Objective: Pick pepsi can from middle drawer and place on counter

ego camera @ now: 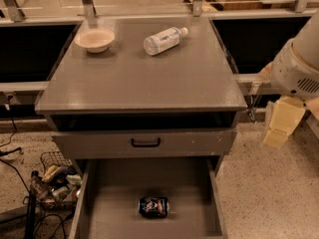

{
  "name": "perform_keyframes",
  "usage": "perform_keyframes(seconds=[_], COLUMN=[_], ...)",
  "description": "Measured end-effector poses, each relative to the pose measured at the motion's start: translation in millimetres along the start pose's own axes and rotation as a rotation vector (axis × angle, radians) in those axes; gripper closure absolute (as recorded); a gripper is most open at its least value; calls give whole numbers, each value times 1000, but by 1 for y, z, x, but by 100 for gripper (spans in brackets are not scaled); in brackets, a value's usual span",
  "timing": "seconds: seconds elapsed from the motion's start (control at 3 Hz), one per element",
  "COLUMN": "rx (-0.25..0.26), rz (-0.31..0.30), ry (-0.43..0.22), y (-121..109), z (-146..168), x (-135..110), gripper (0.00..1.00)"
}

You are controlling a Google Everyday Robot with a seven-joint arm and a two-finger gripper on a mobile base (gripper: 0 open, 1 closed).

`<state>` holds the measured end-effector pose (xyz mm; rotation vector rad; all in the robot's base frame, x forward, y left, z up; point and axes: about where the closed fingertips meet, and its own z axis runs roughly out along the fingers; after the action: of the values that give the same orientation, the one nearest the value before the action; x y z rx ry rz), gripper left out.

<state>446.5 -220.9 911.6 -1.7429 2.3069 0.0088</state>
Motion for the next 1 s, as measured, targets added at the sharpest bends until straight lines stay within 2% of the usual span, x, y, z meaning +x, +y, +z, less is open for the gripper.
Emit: perform_keyframes(seconds=[0.33,0.67,1.0], rx=[-67,-145,-228], rz=[2,44,81], ry=[-71,-105,-83], y=[15,34,56], z=[31,72,119], x=[6,21,35], gripper=[0,0,0])
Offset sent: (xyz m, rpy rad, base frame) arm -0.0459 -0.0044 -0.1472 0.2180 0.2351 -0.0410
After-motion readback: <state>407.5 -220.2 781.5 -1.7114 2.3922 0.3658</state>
